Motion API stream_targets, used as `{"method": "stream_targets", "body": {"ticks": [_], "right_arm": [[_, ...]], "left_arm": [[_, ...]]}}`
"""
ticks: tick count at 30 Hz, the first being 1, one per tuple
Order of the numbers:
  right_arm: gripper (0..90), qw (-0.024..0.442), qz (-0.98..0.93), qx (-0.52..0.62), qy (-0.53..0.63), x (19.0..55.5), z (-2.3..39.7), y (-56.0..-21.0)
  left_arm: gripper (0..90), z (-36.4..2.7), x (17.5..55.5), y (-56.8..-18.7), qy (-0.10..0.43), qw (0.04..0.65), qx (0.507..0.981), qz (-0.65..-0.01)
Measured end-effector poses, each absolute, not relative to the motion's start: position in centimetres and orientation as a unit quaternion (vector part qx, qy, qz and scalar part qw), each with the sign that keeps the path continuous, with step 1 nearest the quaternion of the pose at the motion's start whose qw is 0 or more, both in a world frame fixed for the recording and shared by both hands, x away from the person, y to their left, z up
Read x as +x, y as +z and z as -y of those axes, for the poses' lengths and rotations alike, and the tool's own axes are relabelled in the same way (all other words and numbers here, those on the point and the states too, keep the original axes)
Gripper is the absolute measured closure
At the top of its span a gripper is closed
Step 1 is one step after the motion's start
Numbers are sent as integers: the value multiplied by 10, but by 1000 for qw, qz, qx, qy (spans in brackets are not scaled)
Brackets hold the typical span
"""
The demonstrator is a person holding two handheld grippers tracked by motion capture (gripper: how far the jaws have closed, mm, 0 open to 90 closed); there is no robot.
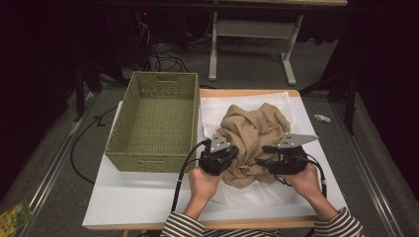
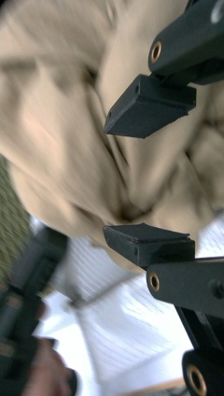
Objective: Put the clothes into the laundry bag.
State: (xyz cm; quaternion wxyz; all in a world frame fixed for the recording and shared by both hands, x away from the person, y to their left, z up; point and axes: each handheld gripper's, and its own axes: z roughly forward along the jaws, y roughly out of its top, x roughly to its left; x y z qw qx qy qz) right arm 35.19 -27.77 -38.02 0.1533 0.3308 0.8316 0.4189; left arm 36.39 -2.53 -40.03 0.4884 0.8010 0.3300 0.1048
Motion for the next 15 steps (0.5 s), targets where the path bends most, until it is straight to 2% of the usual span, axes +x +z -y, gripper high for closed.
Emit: {"method": "stream_targets", "body": {"ticks": [3,5,12,13,15], "right_arm": [[372,165,-820,346,424,366,279,-371],[344,155,-816,360,425,379,276,-367],[315,129,-819,399,391,419,256,-375],[351,118,-820,404,388,424,254,-379],[569,101,-827,397,385,429,253,-386]], "left_arm": [[892,26,364,-400,104,487,803,-329],[892,26,363,-400,104,485,803,-328],[892,27,360,-400,110,478,810,-321],[891,27,359,-401,113,475,812,-319],[892,27,359,-401,115,474,812,-321]]}}
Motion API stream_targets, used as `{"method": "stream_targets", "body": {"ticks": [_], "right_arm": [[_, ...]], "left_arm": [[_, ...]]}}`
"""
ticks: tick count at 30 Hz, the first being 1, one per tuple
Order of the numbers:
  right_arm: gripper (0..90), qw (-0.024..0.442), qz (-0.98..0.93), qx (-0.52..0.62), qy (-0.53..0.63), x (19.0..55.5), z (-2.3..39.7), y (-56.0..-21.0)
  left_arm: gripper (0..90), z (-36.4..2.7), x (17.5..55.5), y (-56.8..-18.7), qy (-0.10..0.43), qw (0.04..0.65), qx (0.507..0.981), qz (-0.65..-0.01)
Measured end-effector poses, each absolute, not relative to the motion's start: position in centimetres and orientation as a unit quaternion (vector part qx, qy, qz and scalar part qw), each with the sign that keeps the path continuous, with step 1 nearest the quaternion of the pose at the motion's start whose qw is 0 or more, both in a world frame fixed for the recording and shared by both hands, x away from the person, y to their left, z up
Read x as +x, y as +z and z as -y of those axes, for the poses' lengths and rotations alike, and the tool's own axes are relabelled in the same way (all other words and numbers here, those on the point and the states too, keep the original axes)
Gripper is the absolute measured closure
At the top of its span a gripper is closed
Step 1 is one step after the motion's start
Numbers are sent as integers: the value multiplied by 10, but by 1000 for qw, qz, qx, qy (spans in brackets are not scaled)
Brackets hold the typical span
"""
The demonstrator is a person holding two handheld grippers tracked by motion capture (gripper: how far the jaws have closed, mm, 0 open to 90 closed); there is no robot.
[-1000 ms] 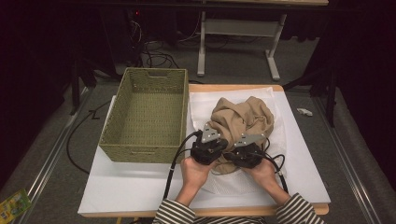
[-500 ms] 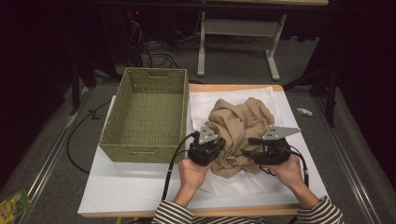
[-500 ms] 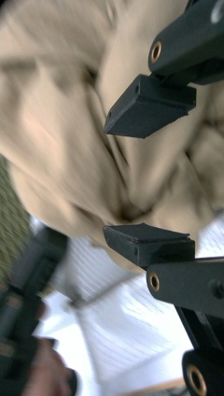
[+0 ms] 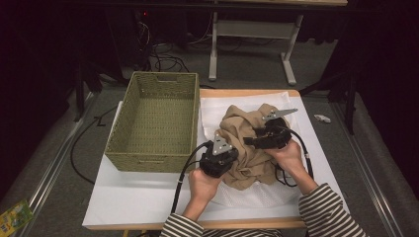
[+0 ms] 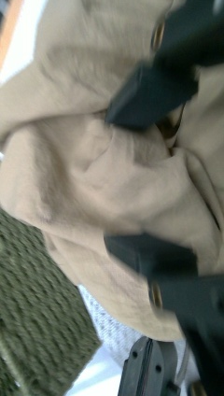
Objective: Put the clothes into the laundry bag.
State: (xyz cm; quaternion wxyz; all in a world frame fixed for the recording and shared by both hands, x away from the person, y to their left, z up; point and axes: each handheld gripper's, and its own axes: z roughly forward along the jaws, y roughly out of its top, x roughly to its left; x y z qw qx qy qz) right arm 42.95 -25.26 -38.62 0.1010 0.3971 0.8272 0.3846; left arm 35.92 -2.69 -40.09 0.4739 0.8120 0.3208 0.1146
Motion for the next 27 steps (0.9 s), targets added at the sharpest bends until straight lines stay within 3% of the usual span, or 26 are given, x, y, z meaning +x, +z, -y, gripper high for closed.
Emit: {"method": "stream_targets", "body": {"ticks": [2,3,4,9,16,21,27], "right_arm": [[785,90,-836,380,386,429,253,-390],[866,82,-837,374,391,428,255,-391],[891,76,-836,371,397,426,257,-391],[900,96,-838,341,415,405,276,-384],[899,140,-845,287,428,348,294,-381],[898,121,-864,255,416,324,285,-396],[897,98,-880,237,399,327,256,-413]], "left_arm": [[891,25,360,-401,114,474,811,-324],[891,24,361,-401,114,475,810,-325],[892,23,361,-400,113,475,810,-324],[892,20,365,-400,111,479,804,-334],[892,18,368,-398,98,489,795,-345],[892,21,370,-396,95,490,794,-347],[893,27,367,-388,97,498,793,-339]]}}
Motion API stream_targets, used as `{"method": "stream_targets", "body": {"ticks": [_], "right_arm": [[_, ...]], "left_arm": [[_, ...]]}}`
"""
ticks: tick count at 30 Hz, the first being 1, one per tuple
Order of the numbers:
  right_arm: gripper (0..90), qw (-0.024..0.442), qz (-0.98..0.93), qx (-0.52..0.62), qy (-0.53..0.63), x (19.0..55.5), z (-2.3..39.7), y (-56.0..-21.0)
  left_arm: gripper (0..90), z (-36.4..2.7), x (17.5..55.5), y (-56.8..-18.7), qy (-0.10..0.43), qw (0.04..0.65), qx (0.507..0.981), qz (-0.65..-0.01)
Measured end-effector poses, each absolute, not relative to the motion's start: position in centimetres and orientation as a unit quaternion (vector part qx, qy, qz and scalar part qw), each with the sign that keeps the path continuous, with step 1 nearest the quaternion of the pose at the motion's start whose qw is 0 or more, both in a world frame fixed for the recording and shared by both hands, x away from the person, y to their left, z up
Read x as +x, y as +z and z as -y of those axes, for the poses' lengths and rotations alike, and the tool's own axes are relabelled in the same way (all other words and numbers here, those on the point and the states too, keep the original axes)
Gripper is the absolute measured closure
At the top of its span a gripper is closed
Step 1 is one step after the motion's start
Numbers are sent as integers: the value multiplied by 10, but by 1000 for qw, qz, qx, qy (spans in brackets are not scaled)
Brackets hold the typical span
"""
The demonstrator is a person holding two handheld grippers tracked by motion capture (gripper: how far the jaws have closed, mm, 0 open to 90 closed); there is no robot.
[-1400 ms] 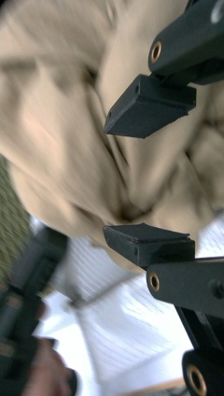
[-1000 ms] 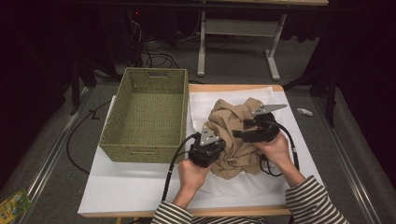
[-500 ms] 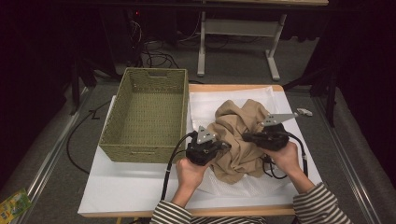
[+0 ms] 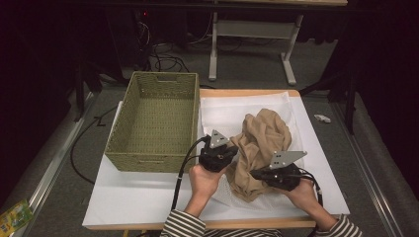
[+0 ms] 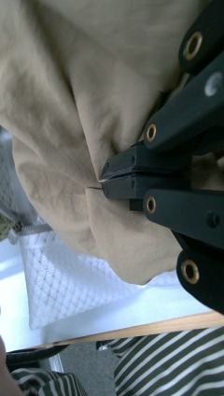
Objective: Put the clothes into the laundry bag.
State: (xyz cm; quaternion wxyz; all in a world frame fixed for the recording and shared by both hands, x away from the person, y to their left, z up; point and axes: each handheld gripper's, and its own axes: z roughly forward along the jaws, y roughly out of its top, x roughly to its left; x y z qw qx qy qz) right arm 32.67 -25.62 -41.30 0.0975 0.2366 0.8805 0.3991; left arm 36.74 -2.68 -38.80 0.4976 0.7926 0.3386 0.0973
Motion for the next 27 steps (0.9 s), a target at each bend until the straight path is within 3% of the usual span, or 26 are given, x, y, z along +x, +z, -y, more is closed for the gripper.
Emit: {"method": "stream_targets", "body": {"ticks": [7,14,16,19,20,21,25,27], "right_arm": [[898,104,-884,248,382,349,230,-429],[897,159,-857,315,376,383,227,-443],[895,155,-851,333,375,391,228,-448],[852,150,-851,331,380,391,227,-447],[768,141,-852,325,384,385,232,-441],[768,141,-852,325,384,385,232,-441],[597,151,-853,314,389,367,240,-424],[559,151,-852,312,392,360,247,-414]], "left_arm": [[895,32,360,-381,87,508,796,-318],[896,33,358,-383,98,500,800,-317],[895,32,361,-388,93,498,800,-320],[895,27,363,-391,88,502,796,-326],[894,25,363,-391,94,500,797,-326],[894,25,363,-391,94,500,797,-326],[893,23,363,-392,93,500,797,-327],[893,23,363,-393,92,499,797,-328]]}}
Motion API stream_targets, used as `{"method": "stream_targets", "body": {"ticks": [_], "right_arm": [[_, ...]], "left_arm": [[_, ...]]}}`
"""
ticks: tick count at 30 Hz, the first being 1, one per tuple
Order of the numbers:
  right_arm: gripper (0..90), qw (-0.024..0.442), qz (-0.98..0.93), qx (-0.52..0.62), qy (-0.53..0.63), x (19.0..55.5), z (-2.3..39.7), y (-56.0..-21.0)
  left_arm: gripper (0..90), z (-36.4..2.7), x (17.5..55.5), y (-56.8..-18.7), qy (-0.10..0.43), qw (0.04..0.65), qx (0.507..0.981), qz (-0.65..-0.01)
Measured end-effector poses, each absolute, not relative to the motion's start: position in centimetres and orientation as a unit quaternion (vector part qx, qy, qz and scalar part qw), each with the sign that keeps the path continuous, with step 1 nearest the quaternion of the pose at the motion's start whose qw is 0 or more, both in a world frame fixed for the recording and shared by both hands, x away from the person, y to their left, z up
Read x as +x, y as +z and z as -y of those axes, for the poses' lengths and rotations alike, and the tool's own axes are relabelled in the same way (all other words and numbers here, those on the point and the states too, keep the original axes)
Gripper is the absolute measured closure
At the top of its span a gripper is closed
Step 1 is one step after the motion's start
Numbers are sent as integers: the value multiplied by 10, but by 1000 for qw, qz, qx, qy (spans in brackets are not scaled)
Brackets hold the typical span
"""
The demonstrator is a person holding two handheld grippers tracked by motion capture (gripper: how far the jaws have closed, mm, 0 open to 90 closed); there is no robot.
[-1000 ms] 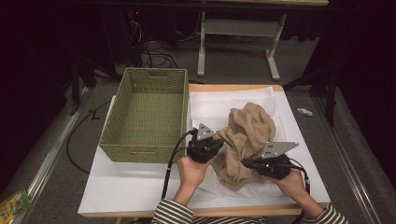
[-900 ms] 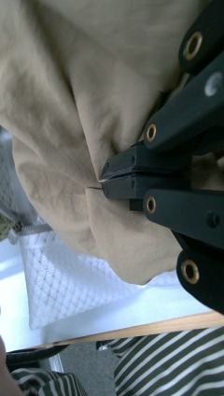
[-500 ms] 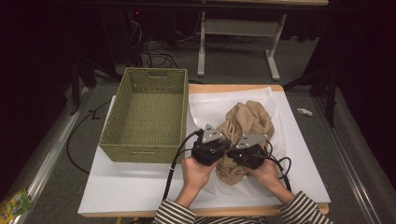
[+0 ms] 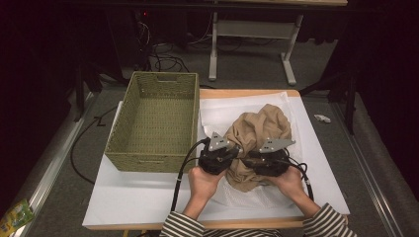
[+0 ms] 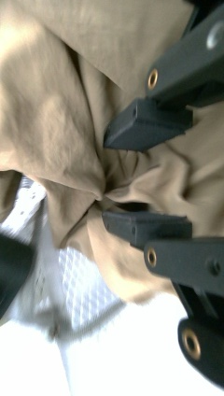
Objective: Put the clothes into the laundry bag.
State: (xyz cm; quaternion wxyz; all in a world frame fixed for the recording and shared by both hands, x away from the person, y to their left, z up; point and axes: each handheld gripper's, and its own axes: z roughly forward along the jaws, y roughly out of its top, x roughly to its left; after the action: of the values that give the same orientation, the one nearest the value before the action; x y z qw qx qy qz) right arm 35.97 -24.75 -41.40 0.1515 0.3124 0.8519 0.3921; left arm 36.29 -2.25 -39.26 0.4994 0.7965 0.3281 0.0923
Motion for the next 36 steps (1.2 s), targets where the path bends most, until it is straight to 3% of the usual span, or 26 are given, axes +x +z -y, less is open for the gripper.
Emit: {"method": "stream_targets", "body": {"ticks": [9,18,20,26,30,36], "right_arm": [[464,178,-824,331,424,358,281,-367],[371,179,-808,387,407,412,276,-353],[445,165,-815,392,394,423,271,-357],[880,92,-862,370,334,437,263,-382],[900,85,-860,350,361,423,276,-385],[900,86,-858,288,416,370,289,-367]], "left_arm": [[893,22,363,-395,91,499,796,-330],[893,24,361,-395,91,494,800,-328],[893,23,361,-395,92,493,801,-327],[893,21,362,-394,96,494,798,-331],[893,19,364,-394,97,496,796,-334],[893,18,368,-387,98,502,789,-340]]}}
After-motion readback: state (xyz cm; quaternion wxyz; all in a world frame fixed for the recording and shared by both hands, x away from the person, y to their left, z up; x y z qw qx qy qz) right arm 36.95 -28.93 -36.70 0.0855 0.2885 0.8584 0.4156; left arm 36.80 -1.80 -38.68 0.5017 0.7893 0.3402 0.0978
